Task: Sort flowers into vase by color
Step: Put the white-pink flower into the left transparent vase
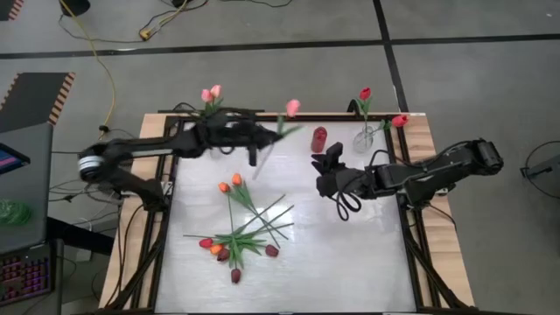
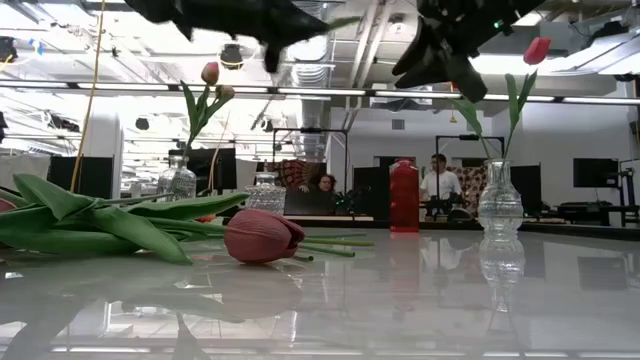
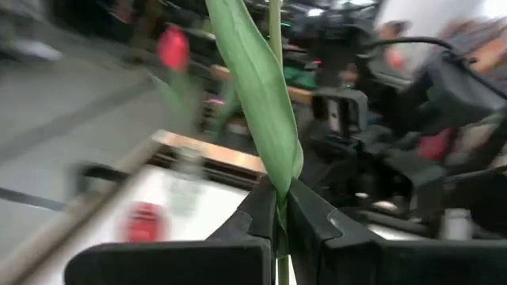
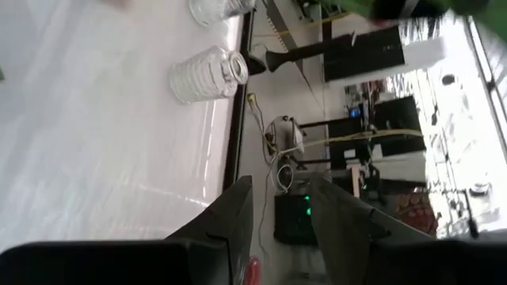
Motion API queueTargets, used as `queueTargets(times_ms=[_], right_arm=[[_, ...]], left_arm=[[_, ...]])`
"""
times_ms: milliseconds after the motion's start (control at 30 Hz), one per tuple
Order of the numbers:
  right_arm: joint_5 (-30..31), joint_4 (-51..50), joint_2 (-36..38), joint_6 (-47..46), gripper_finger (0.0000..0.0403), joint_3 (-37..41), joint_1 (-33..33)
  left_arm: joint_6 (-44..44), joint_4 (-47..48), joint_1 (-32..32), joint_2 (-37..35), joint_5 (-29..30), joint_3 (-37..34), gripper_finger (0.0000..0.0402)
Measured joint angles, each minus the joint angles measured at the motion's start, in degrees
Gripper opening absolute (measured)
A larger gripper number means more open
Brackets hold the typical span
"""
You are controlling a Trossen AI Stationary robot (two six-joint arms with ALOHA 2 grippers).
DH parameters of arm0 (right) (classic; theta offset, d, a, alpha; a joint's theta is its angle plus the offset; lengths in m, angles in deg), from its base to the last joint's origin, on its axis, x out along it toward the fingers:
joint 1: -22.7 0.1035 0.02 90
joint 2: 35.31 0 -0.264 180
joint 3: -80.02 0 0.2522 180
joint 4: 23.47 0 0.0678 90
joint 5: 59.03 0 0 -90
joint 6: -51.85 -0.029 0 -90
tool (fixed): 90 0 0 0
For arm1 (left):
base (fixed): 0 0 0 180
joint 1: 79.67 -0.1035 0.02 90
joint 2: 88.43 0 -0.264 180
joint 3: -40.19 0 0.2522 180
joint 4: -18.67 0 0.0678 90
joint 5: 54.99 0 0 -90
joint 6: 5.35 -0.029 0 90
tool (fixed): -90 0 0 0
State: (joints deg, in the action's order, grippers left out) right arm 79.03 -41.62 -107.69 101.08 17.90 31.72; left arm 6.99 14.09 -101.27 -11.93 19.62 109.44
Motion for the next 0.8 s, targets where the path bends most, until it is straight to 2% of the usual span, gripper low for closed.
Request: queueTargets(times_ms=[167,367,533,800], right_arm=[[-3.63,0.02,0.00,-4.32,0.0150,0.00,-2.36],[-10.39,0.02,0.00,-11.94,0.0150,0.00,-4.77],[-15.55,0.04,0.00,-17.02,0.0150,0.00,-6.22],[-21.51,0.11,0.00,-25.52,0.0150,0.00,-8.16]], left_arm=[[-9.00,6.26,0.45,-10.58,9.62,-0.97,0.0000],[-14.63,2.84,0.76,-20.73,18.23,-9.30,0.0000],[-19.26,-5.84,0.76,-27.77,26.87,-20.12,0.0000],[-31.47,-29.74,0.71,-33.85,36.47,-35.72,0.0000]])
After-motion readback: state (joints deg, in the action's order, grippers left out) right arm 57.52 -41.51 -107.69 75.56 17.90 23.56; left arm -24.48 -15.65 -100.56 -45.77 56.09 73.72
